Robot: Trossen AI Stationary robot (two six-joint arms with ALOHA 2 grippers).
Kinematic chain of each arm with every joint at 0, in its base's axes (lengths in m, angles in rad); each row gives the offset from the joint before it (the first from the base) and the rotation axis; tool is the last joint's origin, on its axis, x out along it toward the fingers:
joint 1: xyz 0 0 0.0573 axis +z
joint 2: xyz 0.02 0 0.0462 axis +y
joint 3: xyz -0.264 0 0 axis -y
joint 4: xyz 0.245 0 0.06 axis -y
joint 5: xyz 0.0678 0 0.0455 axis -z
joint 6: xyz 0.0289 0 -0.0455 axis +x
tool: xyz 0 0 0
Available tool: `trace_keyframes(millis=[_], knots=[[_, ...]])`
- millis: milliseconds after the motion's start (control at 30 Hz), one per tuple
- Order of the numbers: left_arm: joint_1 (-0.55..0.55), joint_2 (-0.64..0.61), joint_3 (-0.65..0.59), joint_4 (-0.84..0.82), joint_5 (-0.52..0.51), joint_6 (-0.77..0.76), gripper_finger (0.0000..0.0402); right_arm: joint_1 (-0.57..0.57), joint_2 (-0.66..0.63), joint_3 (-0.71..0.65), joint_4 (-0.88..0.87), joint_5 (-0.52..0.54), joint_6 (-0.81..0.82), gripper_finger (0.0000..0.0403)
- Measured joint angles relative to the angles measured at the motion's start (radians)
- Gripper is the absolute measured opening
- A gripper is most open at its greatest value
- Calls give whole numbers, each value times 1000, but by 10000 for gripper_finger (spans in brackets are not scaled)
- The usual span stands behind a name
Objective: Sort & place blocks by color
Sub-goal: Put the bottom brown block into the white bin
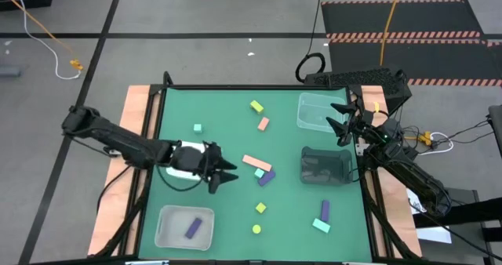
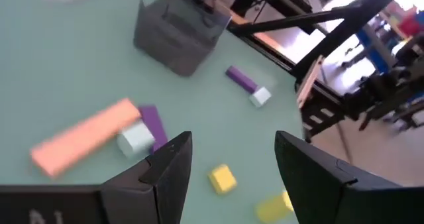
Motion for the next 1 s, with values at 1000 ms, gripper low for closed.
trace_keyframes(millis=[1000], knots=[[210,574,397,-392,26,793,216,0,0,0,0,0,0,270]])
